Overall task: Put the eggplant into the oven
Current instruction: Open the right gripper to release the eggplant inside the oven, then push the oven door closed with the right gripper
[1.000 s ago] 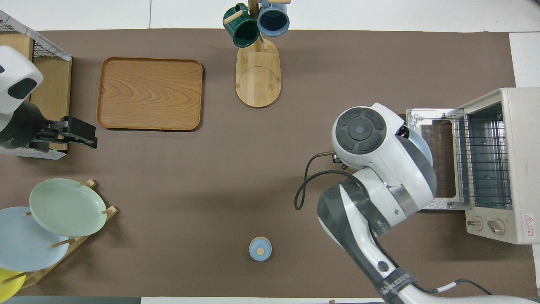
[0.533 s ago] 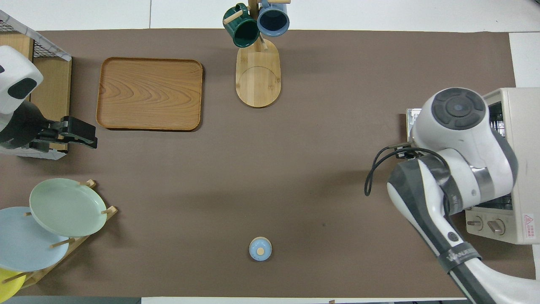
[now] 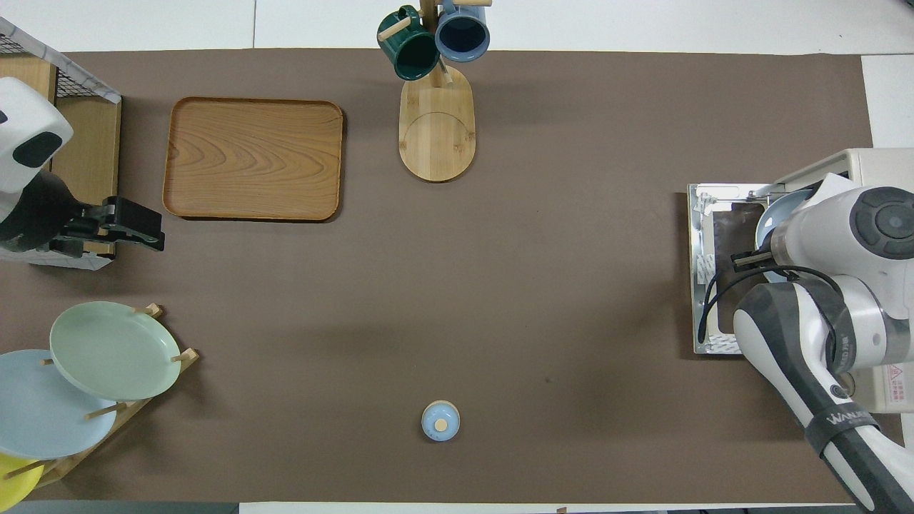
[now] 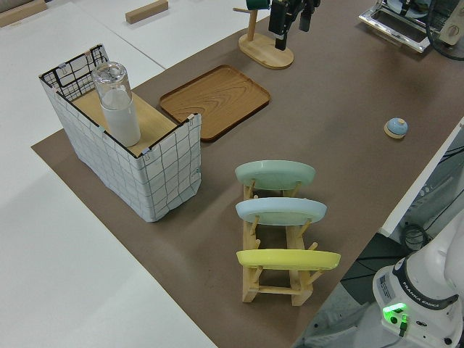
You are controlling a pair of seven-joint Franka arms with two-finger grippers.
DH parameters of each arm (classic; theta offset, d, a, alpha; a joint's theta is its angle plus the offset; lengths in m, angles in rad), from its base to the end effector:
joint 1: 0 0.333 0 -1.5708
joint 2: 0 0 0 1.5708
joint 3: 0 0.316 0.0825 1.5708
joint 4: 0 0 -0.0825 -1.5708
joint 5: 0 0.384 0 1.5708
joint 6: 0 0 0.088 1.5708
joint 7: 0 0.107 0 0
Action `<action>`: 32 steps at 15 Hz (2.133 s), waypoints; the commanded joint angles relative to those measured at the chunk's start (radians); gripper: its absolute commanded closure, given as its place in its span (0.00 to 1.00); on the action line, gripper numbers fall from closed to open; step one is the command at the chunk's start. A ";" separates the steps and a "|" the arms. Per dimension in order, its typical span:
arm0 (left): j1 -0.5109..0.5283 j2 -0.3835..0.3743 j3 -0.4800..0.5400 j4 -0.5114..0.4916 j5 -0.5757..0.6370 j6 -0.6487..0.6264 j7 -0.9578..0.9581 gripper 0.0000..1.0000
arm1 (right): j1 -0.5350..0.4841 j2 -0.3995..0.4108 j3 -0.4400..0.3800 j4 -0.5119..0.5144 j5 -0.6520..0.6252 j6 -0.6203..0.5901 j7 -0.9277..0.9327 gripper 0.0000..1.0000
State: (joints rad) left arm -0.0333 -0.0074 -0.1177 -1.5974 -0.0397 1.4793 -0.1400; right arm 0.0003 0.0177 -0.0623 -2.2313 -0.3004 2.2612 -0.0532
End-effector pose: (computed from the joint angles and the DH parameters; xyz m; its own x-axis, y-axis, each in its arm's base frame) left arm 0.5344 -0.0862 0.6087 0.9933 -0.0136 -0.1148 -0.0111 -0.9997 0.0230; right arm 0.5274 -0.0405 0.3658 0.9837 0.1783 -0.0225 0.1787 -0.9565 0.2306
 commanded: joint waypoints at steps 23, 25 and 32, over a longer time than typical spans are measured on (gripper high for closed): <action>0.012 -0.006 -0.010 0.008 0.017 -0.016 0.011 0.00 | 0.141 0.100 0.027 0.110 0.173 -0.031 0.191 1.00; 0.012 -0.006 -0.010 0.008 0.017 -0.016 0.011 0.00 | 0.142 0.155 0.027 0.111 0.175 0.020 0.220 1.00; 0.012 -0.006 -0.010 0.008 0.017 -0.016 0.011 0.00 | 0.121 0.225 0.027 0.104 0.176 0.067 0.231 1.00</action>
State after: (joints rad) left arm -0.0333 -0.0074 -0.1178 -1.5974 -0.0397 1.4793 -0.1400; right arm 0.1239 0.2468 -0.0409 -2.1216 -0.1431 2.3199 0.1654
